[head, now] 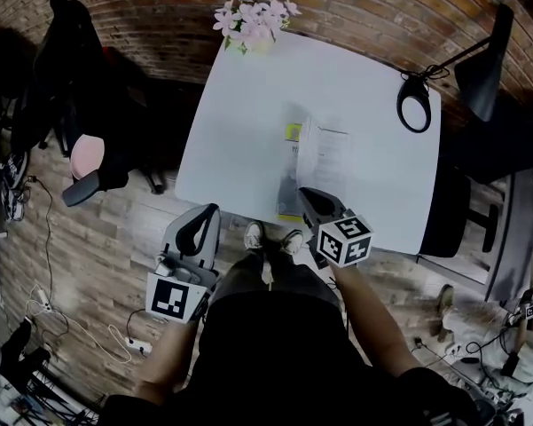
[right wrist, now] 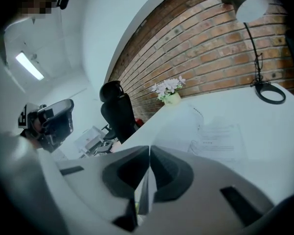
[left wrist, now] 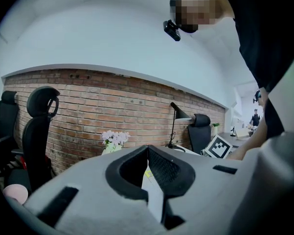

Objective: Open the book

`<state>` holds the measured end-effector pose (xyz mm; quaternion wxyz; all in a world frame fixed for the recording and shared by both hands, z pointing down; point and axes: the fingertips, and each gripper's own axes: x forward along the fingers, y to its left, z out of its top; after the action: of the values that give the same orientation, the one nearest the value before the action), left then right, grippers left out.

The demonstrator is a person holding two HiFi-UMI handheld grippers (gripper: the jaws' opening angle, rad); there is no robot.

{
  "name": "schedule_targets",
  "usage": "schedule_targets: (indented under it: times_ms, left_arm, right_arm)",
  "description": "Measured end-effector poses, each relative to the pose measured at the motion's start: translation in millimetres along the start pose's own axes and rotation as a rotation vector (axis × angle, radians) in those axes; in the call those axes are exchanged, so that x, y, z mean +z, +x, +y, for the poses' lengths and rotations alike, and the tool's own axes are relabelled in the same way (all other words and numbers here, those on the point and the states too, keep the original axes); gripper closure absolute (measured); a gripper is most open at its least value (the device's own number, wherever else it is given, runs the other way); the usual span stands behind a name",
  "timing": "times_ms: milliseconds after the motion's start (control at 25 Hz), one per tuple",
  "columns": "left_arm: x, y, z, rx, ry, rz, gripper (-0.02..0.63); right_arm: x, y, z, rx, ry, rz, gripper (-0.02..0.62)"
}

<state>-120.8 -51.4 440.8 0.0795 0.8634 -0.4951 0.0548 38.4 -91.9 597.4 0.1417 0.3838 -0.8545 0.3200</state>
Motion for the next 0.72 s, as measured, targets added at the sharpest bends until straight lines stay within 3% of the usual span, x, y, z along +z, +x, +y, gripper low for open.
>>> schedule_targets:
  times_ms: [360, 720]
  left_arm:
    - [-2.0, -23.9, 25.8, 0.096, -0.017, -0.006, 0.581]
    - [-4.3, -38.5, 41.7, 0.167, -0.033, 0.0, 0.581]
  right_arm:
    - [1.6, 48.7, 35.6, 0.12, -0.134, 0.071, 0.571]
    - [-5.2, 86.5, 84.2, 0.299, -0.261, 0.111, 0.566]
